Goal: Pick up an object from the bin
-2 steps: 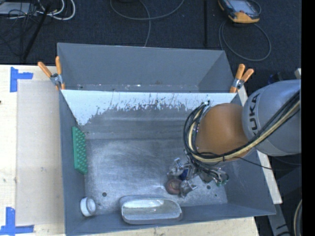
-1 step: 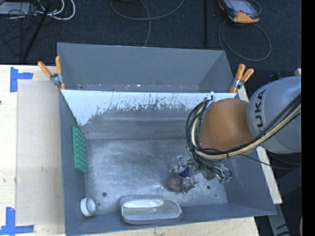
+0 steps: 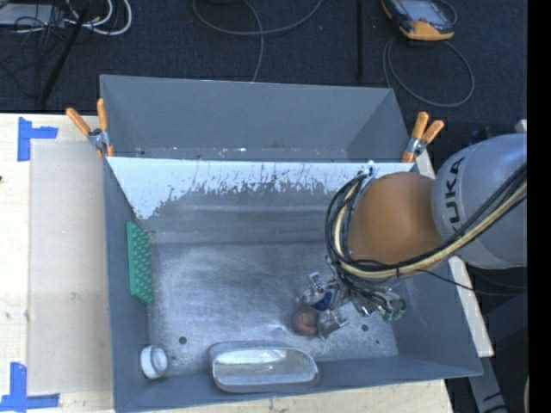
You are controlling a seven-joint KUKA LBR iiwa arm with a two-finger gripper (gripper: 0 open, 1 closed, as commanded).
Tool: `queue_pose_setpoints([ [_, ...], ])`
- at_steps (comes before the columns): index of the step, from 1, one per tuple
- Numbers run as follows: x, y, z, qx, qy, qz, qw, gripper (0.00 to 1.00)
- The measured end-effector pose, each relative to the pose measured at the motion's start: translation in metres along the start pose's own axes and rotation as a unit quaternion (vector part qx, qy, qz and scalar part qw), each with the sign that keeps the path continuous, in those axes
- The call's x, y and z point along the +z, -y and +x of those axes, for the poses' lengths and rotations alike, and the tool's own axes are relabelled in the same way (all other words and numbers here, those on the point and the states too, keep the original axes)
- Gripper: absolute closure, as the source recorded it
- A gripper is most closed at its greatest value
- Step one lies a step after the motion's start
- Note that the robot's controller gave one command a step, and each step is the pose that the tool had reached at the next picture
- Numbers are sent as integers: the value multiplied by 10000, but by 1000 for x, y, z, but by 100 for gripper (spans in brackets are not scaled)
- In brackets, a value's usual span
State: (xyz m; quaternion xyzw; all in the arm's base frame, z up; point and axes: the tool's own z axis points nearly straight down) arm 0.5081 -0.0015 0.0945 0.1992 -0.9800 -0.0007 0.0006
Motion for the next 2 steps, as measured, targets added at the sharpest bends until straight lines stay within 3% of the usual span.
queue_pose_setpoints([
  [2,-81,-2,-3,47,23,12,10000,100],
])
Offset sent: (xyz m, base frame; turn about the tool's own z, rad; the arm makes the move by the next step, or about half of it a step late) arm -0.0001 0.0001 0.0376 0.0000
